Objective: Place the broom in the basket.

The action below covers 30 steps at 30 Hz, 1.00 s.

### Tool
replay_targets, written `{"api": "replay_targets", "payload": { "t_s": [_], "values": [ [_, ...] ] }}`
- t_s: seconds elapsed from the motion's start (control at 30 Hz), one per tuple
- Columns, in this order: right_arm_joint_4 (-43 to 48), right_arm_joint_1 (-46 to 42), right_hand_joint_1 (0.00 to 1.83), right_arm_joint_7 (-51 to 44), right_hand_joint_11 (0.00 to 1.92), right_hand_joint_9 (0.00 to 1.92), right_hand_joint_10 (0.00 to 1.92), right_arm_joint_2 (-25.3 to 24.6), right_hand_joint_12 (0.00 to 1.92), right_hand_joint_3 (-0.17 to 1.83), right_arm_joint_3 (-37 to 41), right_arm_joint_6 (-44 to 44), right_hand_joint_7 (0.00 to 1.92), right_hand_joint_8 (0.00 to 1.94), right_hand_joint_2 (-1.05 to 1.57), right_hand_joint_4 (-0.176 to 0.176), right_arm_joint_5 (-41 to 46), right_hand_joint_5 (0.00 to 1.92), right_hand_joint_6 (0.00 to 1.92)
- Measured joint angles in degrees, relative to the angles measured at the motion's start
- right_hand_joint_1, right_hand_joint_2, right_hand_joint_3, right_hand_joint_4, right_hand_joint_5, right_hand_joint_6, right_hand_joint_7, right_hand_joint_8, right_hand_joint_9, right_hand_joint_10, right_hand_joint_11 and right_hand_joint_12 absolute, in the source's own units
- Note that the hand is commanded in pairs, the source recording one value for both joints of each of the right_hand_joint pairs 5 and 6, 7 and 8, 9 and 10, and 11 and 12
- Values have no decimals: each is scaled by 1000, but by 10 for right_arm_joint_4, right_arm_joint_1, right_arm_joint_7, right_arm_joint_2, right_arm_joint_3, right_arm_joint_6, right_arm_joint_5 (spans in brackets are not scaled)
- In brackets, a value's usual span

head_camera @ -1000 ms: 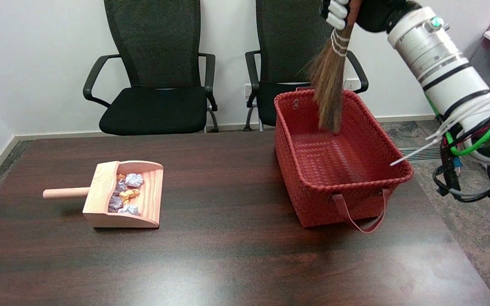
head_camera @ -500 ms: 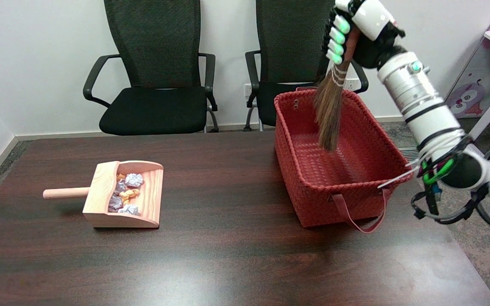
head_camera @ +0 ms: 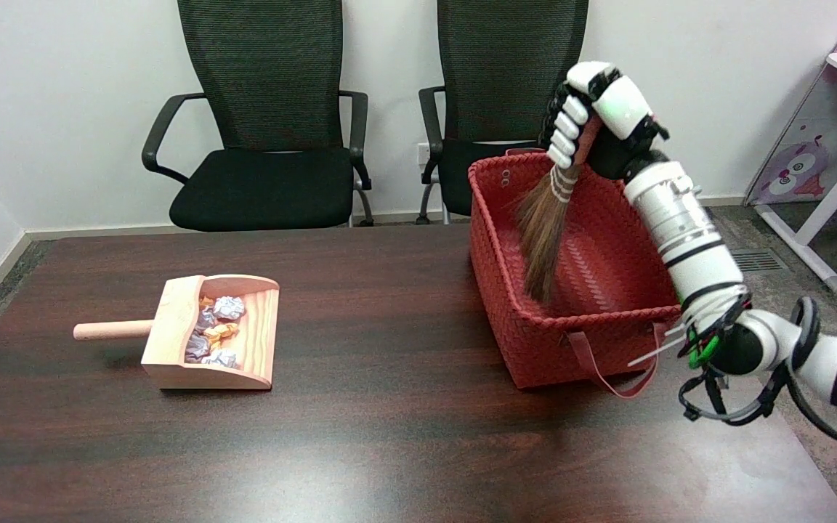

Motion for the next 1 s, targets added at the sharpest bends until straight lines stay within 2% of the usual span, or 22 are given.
{"api": "replay_targets", "payload": {
  "t_s": [0.27,0.53,0.83,0.87,0.9,0.93,1.0],
  "values": [
    [72,-2,805,81,1920,1920,1920,-34,1920,1606,-34,-37,1920,1920,1380,12,-56,1920,1920],
    [119,-2,793,123,1920,1920,1920,-57,1920,1573,-52,-51,1920,1920,1455,14,-106,1920,1920],
    [144,5,772,146,1920,1920,1920,-70,1920,1659,-61,-34,1920,1920,1448,40,-169,1920,1920],
    [146,6,770,148,1920,1920,1920,-71,1920,1673,-61,-30,1920,1920,1431,49,-177,1920,1920],
    [147,7,775,149,1920,1920,1920,-72,1920,1686,-62,-27,1920,1920,1405,137,-183,1920,1920],
    [148,8,778,151,1920,1920,1920,-73,1920,1693,-62,-24,1920,1920,1384,176,-190,1920,1920],
    [149,10,781,153,1920,1920,1920,-74,1920,1699,-63,-19,1920,1920,1346,176,-202,1920,1920]
  ]
}}
